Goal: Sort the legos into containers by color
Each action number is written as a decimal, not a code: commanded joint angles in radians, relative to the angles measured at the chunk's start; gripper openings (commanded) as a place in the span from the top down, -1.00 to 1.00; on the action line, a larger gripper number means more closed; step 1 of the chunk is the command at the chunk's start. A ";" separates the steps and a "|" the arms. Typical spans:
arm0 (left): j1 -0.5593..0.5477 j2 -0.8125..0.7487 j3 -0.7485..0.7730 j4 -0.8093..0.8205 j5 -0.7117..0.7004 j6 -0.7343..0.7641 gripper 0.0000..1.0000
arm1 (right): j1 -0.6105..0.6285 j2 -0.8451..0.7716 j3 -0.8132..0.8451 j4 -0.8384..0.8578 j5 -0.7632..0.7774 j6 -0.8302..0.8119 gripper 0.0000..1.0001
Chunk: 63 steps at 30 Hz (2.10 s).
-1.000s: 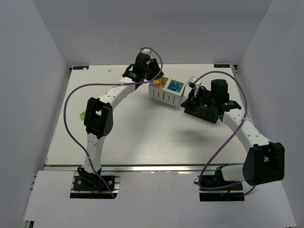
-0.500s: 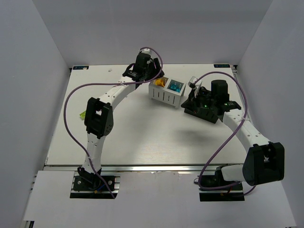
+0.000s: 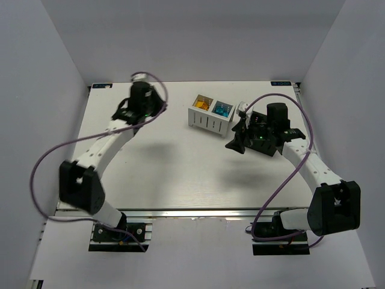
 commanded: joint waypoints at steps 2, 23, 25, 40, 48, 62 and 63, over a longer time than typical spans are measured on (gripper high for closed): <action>0.166 -0.318 -0.280 -0.080 -0.080 -0.089 0.08 | -0.001 -0.004 0.010 -0.027 -0.081 -0.052 -0.79; 0.651 -0.079 -0.366 -0.249 -0.080 0.189 -0.96 | 0.018 0.067 0.030 0.013 -0.057 -0.001 -0.79; 0.657 -0.040 -0.331 -0.234 -0.075 0.213 -0.96 | 0.018 0.064 0.030 0.005 -0.049 -0.003 -0.79; 0.683 0.220 -0.154 -0.183 -0.014 0.252 -0.59 | 0.016 0.095 0.065 -0.028 -0.021 -0.004 -0.79; 0.685 0.215 -0.182 -0.159 0.014 0.241 -0.37 | 0.018 0.104 0.080 -0.031 -0.011 -0.003 -0.79; 0.593 -0.038 -0.369 0.005 0.332 0.040 0.47 | -0.003 0.026 0.071 0.077 0.159 0.106 -0.71; 0.561 -0.097 -0.387 0.030 0.366 0.001 0.48 | -0.011 0.016 0.071 0.120 0.176 0.124 -0.65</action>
